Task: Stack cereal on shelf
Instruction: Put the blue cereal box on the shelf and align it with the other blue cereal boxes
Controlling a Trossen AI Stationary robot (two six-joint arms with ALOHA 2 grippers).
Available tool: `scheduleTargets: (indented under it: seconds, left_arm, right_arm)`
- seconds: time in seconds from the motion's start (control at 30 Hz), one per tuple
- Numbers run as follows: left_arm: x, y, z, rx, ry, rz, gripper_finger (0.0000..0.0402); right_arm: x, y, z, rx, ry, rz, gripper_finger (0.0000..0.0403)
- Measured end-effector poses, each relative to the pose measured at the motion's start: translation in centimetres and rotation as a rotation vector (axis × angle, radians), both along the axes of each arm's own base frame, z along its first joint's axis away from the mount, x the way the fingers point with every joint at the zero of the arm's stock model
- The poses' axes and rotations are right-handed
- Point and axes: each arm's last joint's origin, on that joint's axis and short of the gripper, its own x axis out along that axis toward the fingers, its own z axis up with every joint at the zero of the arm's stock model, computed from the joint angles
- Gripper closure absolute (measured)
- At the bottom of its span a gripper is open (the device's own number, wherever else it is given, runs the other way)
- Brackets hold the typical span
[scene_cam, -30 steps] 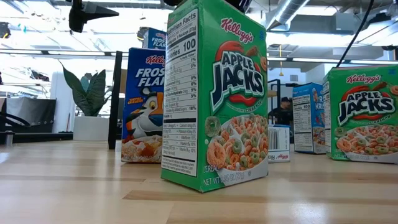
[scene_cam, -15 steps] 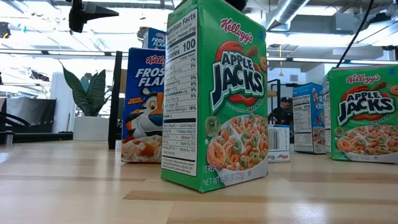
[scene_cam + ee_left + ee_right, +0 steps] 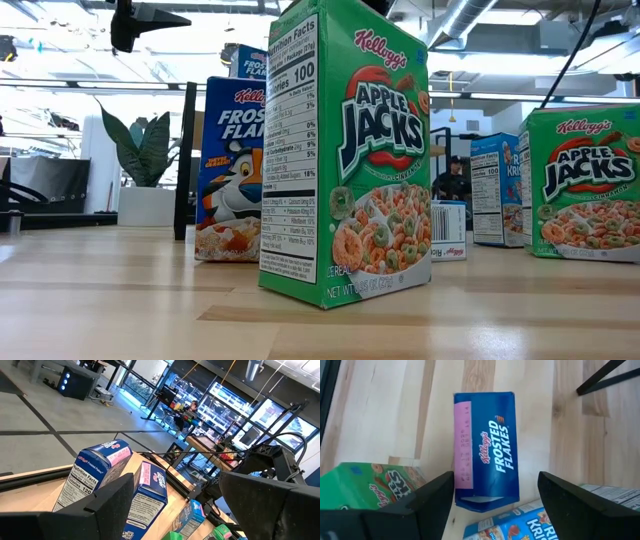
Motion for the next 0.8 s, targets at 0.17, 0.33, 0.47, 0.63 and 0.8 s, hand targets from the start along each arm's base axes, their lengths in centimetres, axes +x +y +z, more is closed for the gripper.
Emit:
scheduleTargets:
  seconds: [0.17, 0.33, 0.47, 0.63, 0.8]
  left_arm:
    - [0.00, 0.00, 0.00, 0.000, 0.000, 0.000, 0.0119]
    - [0.00, 0.00, 0.00, 0.000, 0.001, 0.000, 0.0119]
    - [0.00, 0.00, -0.01, 0.001, 0.001, 0.000, 0.0119]
    - [0.00, 0.00, 0.00, 0.001, 0.001, 0.000, 0.0119]
    - [0.00, 0.00, -0.01, 0.001, 0.001, 0.000, 0.0119]
  right_arm:
    - [0.00, 0.00, 0.00, 0.001, 0.000, 0.000, 0.0094]
    - [0.01, 0.00, 0.00, 0.000, -0.001, 0.000, 0.0128]
    - [0.01, 0.00, 0.01, 0.002, -0.001, -0.003, 0.0164]
    - [0.01, 0.00, 0.01, 0.001, -0.001, -0.002, 0.0202]
    - [0.01, 0.00, 0.01, 0.002, -0.001, -0.002, 0.0235]
